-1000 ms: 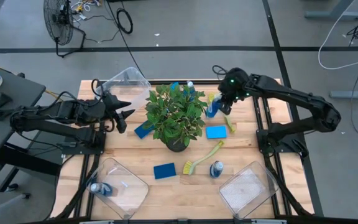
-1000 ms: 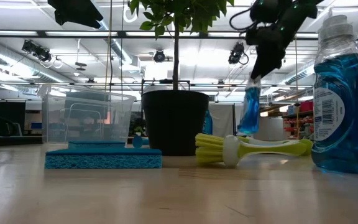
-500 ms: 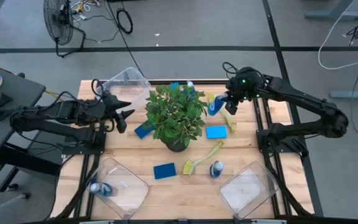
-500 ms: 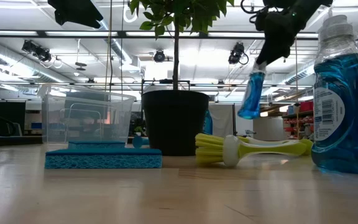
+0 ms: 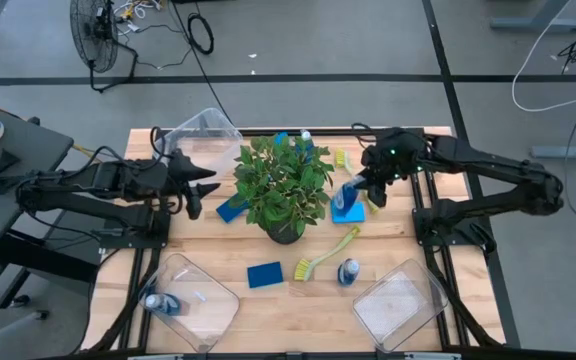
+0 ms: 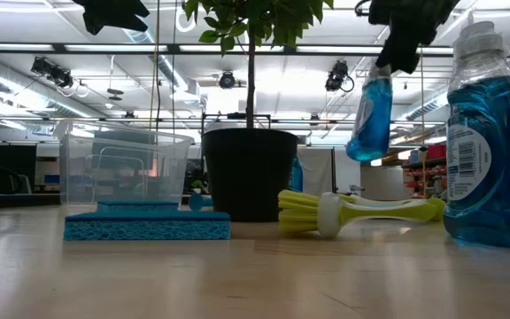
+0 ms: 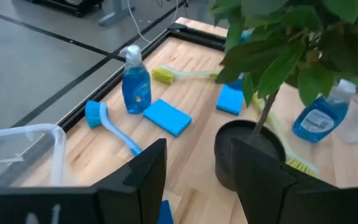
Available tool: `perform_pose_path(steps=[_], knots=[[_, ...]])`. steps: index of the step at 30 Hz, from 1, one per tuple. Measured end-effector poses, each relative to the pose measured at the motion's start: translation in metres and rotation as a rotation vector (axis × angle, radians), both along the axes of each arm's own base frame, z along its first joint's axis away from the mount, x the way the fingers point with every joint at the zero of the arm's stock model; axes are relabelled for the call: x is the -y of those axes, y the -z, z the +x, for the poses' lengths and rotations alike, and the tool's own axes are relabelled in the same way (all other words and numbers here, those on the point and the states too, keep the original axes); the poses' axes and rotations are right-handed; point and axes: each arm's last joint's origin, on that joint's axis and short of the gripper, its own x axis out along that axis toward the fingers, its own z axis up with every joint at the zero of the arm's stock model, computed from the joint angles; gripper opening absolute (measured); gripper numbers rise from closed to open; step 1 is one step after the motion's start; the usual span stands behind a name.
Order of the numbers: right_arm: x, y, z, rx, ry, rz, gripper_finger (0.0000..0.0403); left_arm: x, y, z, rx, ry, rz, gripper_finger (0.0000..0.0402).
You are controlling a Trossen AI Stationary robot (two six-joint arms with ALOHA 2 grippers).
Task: Pick & Place Kitchen Sink Supplies
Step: Put the blue liquid soap bottle into the bottom left transparent bin
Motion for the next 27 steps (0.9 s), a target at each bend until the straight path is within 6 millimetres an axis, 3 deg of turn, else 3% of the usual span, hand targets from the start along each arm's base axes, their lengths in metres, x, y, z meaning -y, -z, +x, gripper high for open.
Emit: perform_pose_path(steps=[11, 27], knots=[[-0.035, -0.016, 0.006, 0.158, -0.097, 0.129, 0.0111, 0.003, -0.002, 0.002, 0.031, 0.103, -0.052, 0.0177], [-0.091, -0.042, 0.018, 0.42, -0.293, 0.339, 0.0111, 0.018, -0.026, 0.009, 0.287, 0.444, -0.272, 0.0177]])
